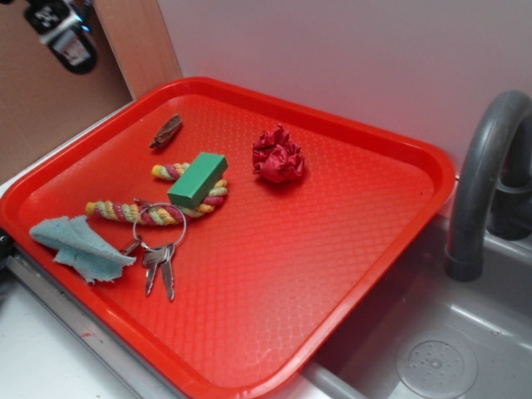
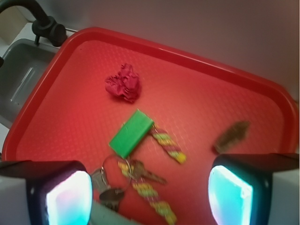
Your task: Grab the red paper.
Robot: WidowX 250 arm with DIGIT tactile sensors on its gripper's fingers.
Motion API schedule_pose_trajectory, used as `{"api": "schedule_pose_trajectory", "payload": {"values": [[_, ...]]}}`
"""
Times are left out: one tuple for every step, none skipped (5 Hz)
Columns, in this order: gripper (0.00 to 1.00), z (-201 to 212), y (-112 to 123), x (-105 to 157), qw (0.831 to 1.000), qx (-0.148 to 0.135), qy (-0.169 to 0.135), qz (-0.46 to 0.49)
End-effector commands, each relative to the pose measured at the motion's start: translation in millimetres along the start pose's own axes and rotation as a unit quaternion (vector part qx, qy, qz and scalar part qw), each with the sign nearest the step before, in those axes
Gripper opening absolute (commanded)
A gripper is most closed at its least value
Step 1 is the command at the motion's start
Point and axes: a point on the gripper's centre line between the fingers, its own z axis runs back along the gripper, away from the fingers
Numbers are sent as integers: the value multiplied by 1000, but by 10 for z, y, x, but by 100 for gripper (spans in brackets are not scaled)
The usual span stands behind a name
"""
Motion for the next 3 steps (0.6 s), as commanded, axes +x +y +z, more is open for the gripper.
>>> {"api": "schedule_pose_trajectory", "payload": {"values": [[100,-440,-273,509,999,0,-10,-36],[100,-813,-385,645,999,-20,14,-42],[100,-986,-389,702,998,4,27,-50]]}}
